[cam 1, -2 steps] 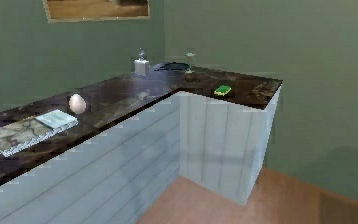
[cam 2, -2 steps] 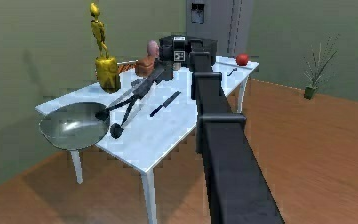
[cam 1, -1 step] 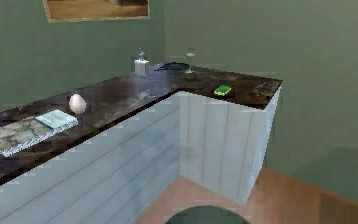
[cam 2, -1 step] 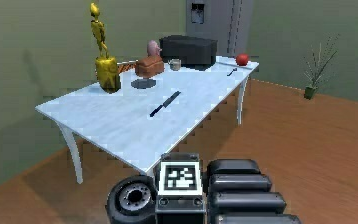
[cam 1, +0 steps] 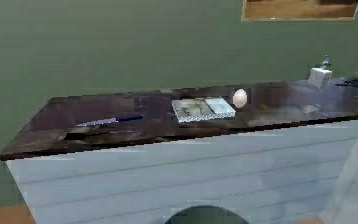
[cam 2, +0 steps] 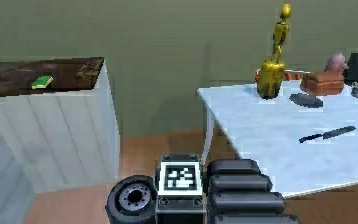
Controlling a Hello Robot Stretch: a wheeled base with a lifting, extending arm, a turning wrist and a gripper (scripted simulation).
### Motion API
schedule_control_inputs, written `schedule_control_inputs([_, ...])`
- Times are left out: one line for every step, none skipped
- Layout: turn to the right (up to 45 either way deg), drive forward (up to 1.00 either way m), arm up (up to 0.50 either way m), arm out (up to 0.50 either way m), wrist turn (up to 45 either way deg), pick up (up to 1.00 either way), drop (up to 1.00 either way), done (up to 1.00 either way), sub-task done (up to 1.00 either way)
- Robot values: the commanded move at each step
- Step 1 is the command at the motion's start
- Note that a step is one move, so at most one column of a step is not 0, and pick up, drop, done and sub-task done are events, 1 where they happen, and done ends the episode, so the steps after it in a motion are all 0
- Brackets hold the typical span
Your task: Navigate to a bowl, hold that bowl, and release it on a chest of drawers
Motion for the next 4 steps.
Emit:
schedule_control_inputs([-45.0, 0.0, 0.0, 0.0, 0.0, 0.0, 0.0, 0.0, 0.0])
schedule_control_inputs([-45.0, 0.0, 0.0, 0.0, 0.0, 0.0, 0.0, 0.0, 0.0])
schedule_control_inputs([-9.0, 0.0, 0.0, 0.0, 0.0, 0.0, 0.0, 0.0, 0.0])
schedule_control_inputs([0.0, 1.0, 0.0, 0.0, 0.0, 0.0, 0.0, 0.0, 0.0])
